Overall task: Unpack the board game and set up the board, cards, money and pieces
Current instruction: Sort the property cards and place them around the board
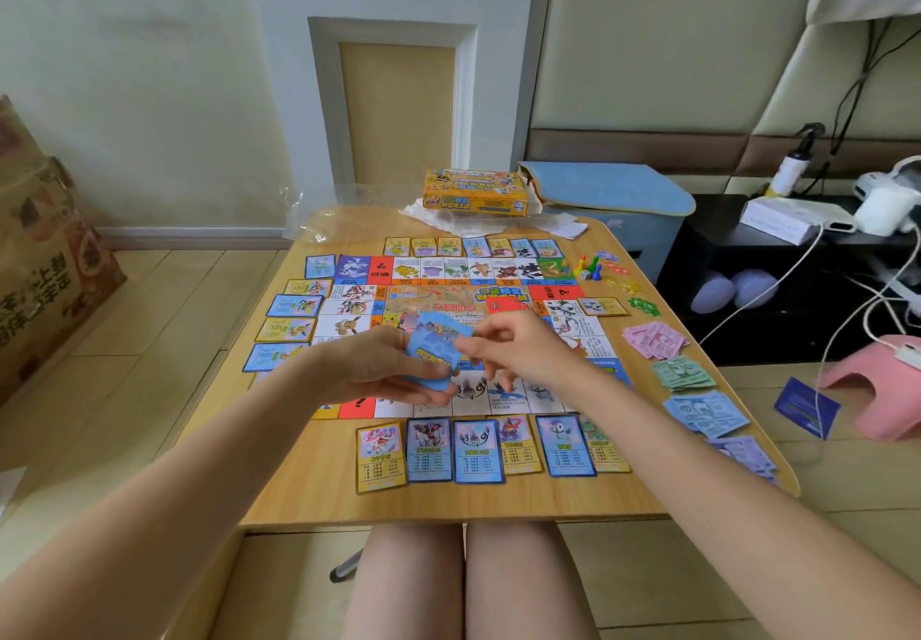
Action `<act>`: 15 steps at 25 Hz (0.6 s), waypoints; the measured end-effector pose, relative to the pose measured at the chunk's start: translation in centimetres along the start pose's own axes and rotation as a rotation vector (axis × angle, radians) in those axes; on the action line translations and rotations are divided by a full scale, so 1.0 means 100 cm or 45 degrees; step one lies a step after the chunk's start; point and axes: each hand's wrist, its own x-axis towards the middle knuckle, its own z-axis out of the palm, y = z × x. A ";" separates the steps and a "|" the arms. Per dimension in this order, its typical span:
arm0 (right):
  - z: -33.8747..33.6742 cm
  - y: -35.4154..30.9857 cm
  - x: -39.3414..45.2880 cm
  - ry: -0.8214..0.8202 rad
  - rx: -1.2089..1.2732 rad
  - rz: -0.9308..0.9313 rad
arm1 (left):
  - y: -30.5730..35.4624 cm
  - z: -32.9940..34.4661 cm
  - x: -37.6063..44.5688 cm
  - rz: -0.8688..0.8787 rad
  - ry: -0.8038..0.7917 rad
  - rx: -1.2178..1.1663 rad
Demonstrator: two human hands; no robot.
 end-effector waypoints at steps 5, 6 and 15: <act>0.006 0.007 0.014 0.202 0.227 0.038 | 0.006 -0.003 0.004 0.086 0.130 -0.404; 0.004 0.009 0.017 0.370 0.133 -0.038 | 0.006 -0.006 0.006 0.086 0.180 -0.484; 0.010 0.042 0.027 0.383 -1.129 -1.186 | 0.003 -0.012 0.019 0.069 0.216 -0.537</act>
